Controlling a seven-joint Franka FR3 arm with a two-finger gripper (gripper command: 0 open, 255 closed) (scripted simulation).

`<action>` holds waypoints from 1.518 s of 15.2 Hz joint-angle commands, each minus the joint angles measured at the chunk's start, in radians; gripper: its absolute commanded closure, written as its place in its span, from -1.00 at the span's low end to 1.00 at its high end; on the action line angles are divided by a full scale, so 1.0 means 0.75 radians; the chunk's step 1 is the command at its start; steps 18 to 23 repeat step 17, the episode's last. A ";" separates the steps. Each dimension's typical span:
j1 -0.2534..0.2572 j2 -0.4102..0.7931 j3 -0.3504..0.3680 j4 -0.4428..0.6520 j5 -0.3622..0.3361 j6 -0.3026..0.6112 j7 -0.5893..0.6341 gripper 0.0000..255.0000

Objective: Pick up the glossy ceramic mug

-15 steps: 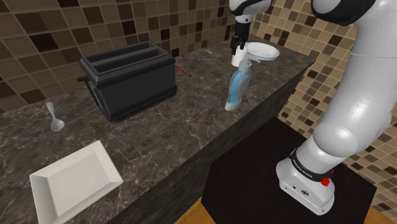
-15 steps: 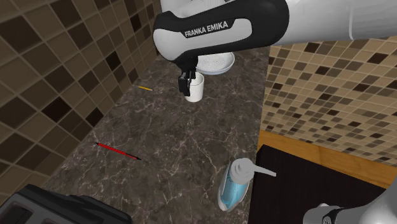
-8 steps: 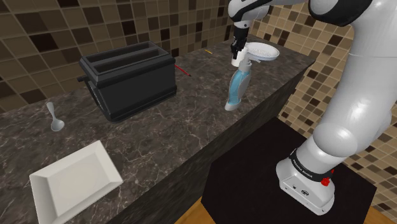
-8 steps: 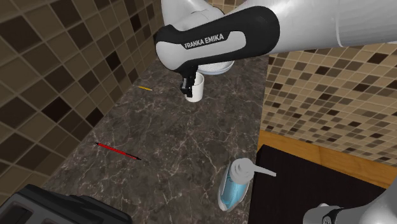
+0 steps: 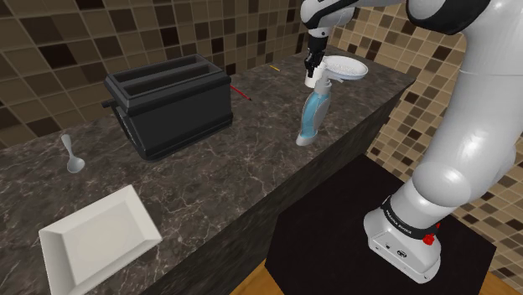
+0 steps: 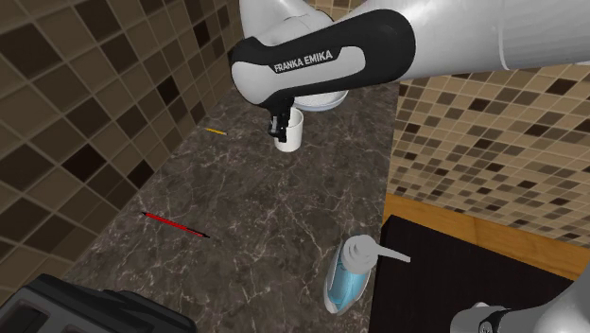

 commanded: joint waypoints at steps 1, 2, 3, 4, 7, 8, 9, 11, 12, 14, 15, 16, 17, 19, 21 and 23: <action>0.000 -0.004 -0.001 0.014 -0.001 -0.019 0.000 1.00; 0.000 -0.010 -0.001 0.023 -0.003 -0.034 0.000 1.00; 0.000 -0.016 -0.002 0.034 -0.004 -0.050 0.000 1.00; 0.001 -0.021 -0.003 0.044 -0.005 -0.066 0.000 1.00; 0.001 -0.036 -0.004 0.077 -0.008 -0.114 0.000 1.00; 0.001 -0.041 -0.005 0.089 -0.009 -0.130 0.000 1.00; 0.001 -0.045 -0.005 0.102 -0.010 -0.146 0.000 1.00; 0.002 -0.052 -0.006 0.127 -0.012 -0.179 0.000 1.00; 0.001 -0.056 -0.006 0.140 -0.013 -0.196 -0.001 1.00; 0.001 -0.062 -0.007 0.168 -0.014 -0.229 -0.001 1.00; 0.001 -0.064 -0.007 0.183 -0.014 -0.246 -0.002 1.00; 0.001 -0.065 -0.007 0.185 -0.015 -0.249 -0.002 1.00; 0.001 -0.064 -0.007 0.185 -0.015 -0.249 -0.002 1.00; 0.001 -0.064 -0.007 0.185 -0.015 -0.249 -0.002 1.00; 0.001 -0.064 -0.007 0.185 -0.015 -0.249 -0.002 1.00; 0.001 -0.064 -0.007 0.185 -0.015 -0.249 -0.002 1.00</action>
